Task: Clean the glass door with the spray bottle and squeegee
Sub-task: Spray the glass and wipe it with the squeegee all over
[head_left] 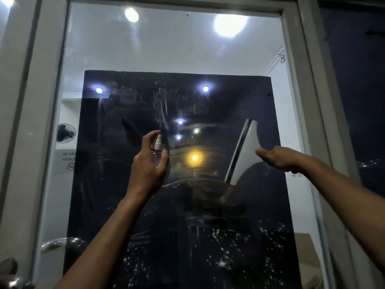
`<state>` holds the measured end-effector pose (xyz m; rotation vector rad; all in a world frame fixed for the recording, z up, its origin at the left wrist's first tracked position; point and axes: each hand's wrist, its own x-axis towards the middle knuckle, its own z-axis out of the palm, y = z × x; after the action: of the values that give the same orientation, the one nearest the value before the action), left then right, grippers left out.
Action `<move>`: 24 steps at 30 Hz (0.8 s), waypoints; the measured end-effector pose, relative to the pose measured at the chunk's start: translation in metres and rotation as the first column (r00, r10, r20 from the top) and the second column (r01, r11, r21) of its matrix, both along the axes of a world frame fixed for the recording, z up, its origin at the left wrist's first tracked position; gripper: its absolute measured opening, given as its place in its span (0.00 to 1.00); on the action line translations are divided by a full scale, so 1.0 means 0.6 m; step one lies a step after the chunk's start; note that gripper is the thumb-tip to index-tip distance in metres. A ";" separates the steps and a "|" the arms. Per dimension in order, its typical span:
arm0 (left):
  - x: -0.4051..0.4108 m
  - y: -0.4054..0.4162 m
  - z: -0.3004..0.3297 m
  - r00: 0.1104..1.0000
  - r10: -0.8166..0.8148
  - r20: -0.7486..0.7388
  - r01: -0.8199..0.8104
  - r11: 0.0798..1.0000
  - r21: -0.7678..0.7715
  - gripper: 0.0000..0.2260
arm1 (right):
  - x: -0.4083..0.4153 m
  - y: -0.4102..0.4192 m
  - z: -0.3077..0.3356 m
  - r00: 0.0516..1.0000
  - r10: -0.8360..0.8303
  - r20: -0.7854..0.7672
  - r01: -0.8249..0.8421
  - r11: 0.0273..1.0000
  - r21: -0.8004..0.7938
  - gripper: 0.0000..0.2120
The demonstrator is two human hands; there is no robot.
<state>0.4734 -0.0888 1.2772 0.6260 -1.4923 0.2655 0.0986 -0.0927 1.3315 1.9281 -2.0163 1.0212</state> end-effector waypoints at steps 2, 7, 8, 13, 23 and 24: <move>-0.017 -0.001 -0.004 1.000 -0.011 -0.001 0.011 1.000 0.010 0.20 | -0.028 0.003 -0.012 0.999 -0.031 -0.010 0.031 0.999 -0.026 0.34; -0.044 0.000 -0.010 0.999 -0.026 -0.019 0.026 1.000 0.005 0.20 | -0.002 0.027 -0.011 0.998 0.051 -0.034 -0.055 0.990 -0.126 0.31; -0.045 0.002 -0.011 0.999 -0.025 -0.023 0.025 1.000 0.000 0.20 | 0.015 0.032 -0.010 0.996 0.091 -0.022 -0.093 0.985 -0.145 0.32; -0.034 0.013 -0.019 0.998 0.008 -0.057 -0.008 1.000 -0.004 0.20 | 0.170 0.045 -0.013 0.816 0.487 0.311 -0.414 0.868 -0.275 0.28; 0.025 0.015 -0.036 0.997 0.045 -0.056 -0.045 0.999 -0.006 0.20 | 0.325 -0.026 -0.038 0.559 0.411 0.720 -0.175 0.907 -0.382 0.27; 0.027 0.013 -0.041 0.998 0.037 -0.060 -0.037 0.999 -0.003 0.20 | 0.326 -0.036 -0.059 0.578 0.399 0.712 -0.158 0.911 -0.382 0.28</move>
<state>0.4897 -0.0810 1.2525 0.6539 -1.4238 0.2758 0.2939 -0.1141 1.2959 1.8358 -1.7087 2.4493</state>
